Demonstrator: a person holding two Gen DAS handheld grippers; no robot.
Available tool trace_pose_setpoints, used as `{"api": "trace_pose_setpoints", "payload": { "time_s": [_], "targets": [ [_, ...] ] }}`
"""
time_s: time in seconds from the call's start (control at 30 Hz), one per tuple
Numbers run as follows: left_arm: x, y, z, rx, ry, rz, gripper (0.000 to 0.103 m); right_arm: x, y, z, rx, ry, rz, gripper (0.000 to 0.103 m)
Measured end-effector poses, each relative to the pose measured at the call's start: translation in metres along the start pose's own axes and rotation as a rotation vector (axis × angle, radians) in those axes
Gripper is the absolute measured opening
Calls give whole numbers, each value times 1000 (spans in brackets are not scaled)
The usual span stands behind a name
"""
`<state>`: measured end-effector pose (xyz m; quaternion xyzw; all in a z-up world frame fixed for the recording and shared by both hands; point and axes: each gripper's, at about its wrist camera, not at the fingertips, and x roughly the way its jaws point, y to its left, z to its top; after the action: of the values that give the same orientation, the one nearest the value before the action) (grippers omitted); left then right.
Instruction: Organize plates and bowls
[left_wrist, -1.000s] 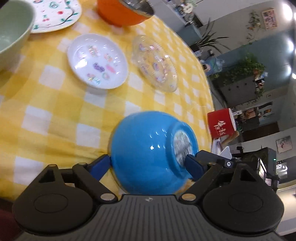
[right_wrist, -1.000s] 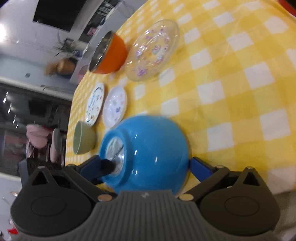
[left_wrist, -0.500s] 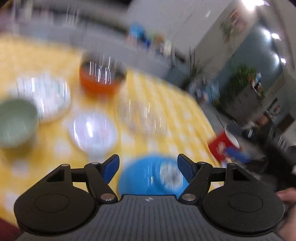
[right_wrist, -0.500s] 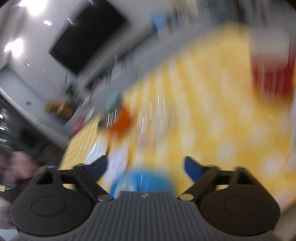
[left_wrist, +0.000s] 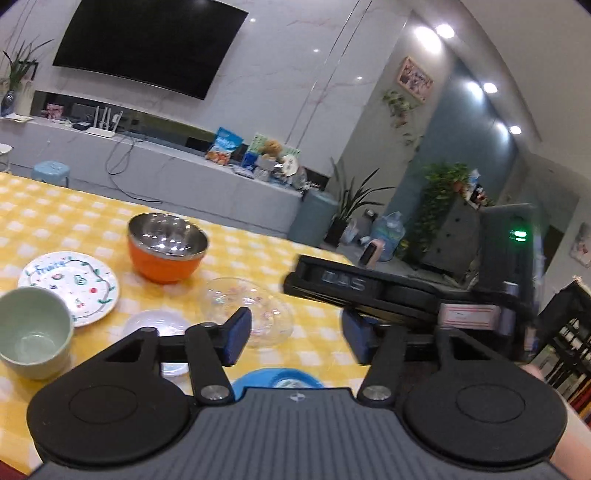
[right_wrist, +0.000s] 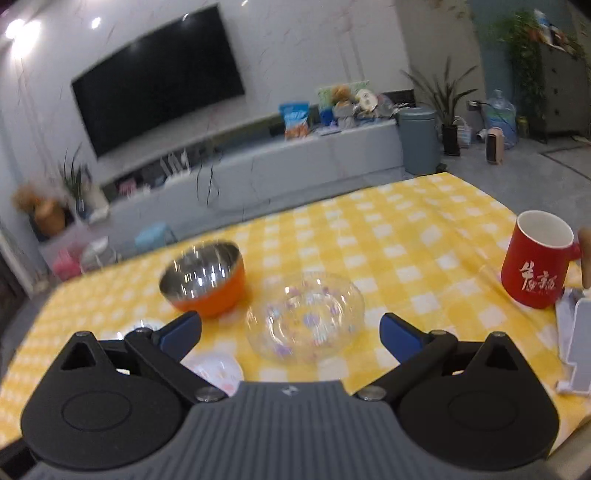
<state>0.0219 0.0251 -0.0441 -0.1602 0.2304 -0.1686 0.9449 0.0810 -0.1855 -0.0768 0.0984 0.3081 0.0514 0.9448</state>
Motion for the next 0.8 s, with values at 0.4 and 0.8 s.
{"api": "trace_pose_setpoints", "payload": {
  "time_s": [0.4,0.8],
  "targets": [
    [80,15,4,-58,85,45,72,53,-80,-1,89,64,-1,80],
    [125,19,-8,-17,55,82,53,99,-93,-12,214,77,47,68]
  ]
}}
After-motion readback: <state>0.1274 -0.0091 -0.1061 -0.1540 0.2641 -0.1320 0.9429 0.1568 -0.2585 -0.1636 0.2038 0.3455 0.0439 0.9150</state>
